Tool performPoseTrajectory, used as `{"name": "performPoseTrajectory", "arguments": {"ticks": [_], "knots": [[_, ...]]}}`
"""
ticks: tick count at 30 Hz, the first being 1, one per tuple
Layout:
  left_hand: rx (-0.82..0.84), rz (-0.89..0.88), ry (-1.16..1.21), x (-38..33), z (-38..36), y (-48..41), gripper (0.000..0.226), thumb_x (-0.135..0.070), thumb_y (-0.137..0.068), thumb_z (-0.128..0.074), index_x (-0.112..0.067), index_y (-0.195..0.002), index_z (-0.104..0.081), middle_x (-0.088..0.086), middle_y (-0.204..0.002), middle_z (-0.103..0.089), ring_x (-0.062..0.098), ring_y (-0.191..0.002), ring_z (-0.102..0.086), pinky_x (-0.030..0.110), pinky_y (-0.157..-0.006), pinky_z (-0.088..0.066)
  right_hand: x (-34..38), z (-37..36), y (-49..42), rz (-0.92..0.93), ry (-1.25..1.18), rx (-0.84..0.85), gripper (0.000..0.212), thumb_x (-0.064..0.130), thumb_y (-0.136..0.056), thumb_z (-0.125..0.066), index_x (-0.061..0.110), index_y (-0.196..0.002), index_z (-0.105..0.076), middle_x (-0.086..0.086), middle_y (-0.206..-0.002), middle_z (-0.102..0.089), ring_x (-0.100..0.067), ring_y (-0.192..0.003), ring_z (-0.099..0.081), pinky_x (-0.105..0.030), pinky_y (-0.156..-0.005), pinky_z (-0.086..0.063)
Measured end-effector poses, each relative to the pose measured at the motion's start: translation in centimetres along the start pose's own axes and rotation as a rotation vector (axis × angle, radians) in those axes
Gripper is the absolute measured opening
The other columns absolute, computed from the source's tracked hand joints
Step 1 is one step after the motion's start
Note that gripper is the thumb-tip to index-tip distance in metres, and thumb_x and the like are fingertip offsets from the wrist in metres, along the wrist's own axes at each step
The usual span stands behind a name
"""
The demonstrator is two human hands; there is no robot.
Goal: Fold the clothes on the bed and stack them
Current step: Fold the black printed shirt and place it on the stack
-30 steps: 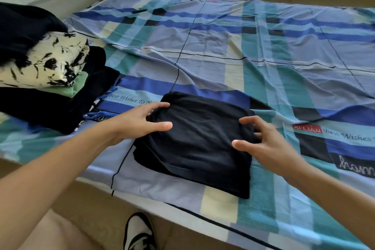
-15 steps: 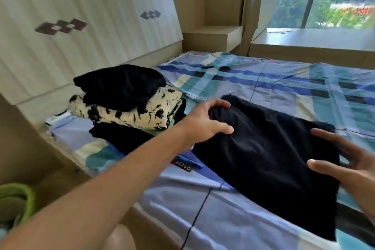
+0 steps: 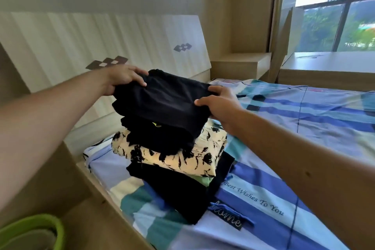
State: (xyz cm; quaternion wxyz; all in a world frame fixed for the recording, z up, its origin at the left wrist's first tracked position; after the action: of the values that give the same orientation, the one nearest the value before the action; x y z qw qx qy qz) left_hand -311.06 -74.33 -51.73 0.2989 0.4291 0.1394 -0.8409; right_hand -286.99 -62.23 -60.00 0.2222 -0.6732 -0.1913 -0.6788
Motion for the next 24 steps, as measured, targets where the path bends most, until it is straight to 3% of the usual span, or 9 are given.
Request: {"name": "performPoseTrajectory", "arguments": {"ticks": [2, 4, 6, 9, 11, 12, 16, 21, 24], "knots": [[0.002, 0.011, -0.235, 3.3, -0.8, -1.2, 0.028, -0.005, -0.086, -0.068, -0.020, -0.110, -0.072, 0.015, -0.121, -0.068, 0.033, -0.110, -0.065, 0.043, -0.088, -0.055, -3.0, -1.3, -0.4, -0.048, 0.119, 0.010, 0.077, 0.016, -0.076, -0.083, 0.020, -0.144, -0.048, -0.002, -0.125, -0.060, -0.023, -0.110, -0.063, -0.044, -0.097, -0.055], [-0.004, -0.063, -0.552, 5.1, -2.1, -1.7, 0.023, -0.019, -0.088, -0.066, -0.023, -0.110, -0.072, 0.010, -0.126, -0.065, 0.028, -0.115, -0.061, 0.037, -0.093, -0.049, -5.2, -1.7, -0.3, -0.051, 0.278, 0.003, 0.078, 0.036, -0.076, -0.080, 0.025, -0.146, -0.047, -0.002, -0.134, -0.053, -0.024, -0.114, -0.061, -0.044, -0.100, -0.053], [-0.054, -0.184, -0.802, 4.9, -3.1, -1.7, 0.041, -0.034, -0.085, -0.059, -0.028, -0.125, -0.065, 0.007, -0.139, -0.053, 0.027, -0.126, -0.052, 0.040, -0.104, -0.041, -5.7, -1.4, 0.1, -0.006, 0.481, -0.003, 0.075, 0.055, -0.079, -0.069, 0.031, -0.146, -0.045, -0.006, -0.141, -0.040, -0.027, -0.122, -0.054, -0.043, -0.107, -0.046], [-0.025, -0.359, -0.929, 3.0, -4.3, -1.0, 0.059, -0.046, -0.090, -0.040, -0.032, -0.146, -0.046, 0.000, -0.159, -0.033, 0.021, -0.147, -0.028, 0.049, -0.118, -0.021, -4.3, -1.0, 0.6, 0.192, 0.857, -0.044, 0.070, 0.067, -0.085, -0.053, 0.031, -0.144, -0.046, -0.005, -0.150, -0.024, -0.030, -0.142, -0.027, -0.046, -0.116, -0.028], [0.095, -0.310, -0.990, 3.2, -5.3, -0.6, 0.069, -0.067, -0.097, -0.023, -0.031, -0.156, -0.026, -0.005, -0.165, -0.020, 0.016, -0.153, -0.013, 0.050, -0.123, -0.005, -3.9, -1.2, 0.8, 0.264, 0.900, 0.010, 0.078, 0.073, -0.088, -0.045, 0.029, -0.152, -0.036, -0.003, -0.162, -0.010, -0.026, -0.151, -0.012, -0.048, -0.121, -0.017], [0.147, -0.257, -1.036, 3.8, -5.6, -0.5, 0.081, -0.077, -0.092, -0.013, -0.031, -0.158, -0.019, -0.006, -0.166, -0.014, 0.016, -0.154, -0.009, 0.052, -0.123, -0.001, -4.1, -1.4, 0.9, 0.261, 0.891, 0.067, 0.083, 0.074, -0.090, -0.040, 0.027, -0.157, -0.027, -0.002, -0.166, -0.004, -0.023, -0.153, -0.006, -0.048, -0.124, -0.011], [0.190, -0.215, -1.057, 5.2, -5.4, 0.4, 0.132, -0.103, -0.050, 0.009, -0.032, -0.159, -0.014, -0.007, -0.167, -0.014, 0.014, -0.152, -0.016, 0.048, -0.123, -0.015, -6.3, -2.2, 1.1, 0.195, 0.868, 0.200, 0.091, 0.078, -0.090, -0.031, 0.027, -0.161, -0.006, 0.001, -0.168, 0.002, -0.016, -0.155, 0.005, -0.048, -0.124, 0.004], [0.082, -0.365, -1.060, 2.8, -4.3, 0.5, 0.123, -0.103, -0.055, 0.003, -0.034, -0.143, -0.046, -0.005, -0.145, -0.052, 0.018, -0.131, -0.050, 0.047, -0.113, -0.032, -4.8, -1.8, 0.7, 0.223, 0.718, 0.095, 0.093, 0.077, -0.084, -0.047, 0.025, -0.158, -0.024, 0.000, -0.162, -0.024, -0.024, -0.150, -0.022, -0.052, -0.123, -0.016], [0.071, -0.408, -1.043, 1.2, -4.7, 0.9, 0.119, -0.103, -0.055, -0.001, -0.032, -0.131, -0.058, -0.007, -0.131, -0.062, 0.017, -0.119, -0.057, 0.045, -0.107, -0.038, -3.7, -1.7, 1.0, 0.230, 0.698, 0.094, 0.093, 0.076, -0.079, -0.052, 0.026, -0.155, -0.031, -0.002, -0.154, -0.037, -0.025, -0.142, -0.036, -0.051, -0.118, -0.027]]}}
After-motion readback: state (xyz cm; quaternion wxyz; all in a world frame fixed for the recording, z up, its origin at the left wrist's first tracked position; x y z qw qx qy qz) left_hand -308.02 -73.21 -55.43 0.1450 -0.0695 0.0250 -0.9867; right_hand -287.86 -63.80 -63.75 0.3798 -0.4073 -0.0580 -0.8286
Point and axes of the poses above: each hand's wrist, its own y-axis away from the middle knuckle, its own z-axis out of the back of the hand, x = y × z, the point moved 4 cm from there along -y, towards the middle knuckle
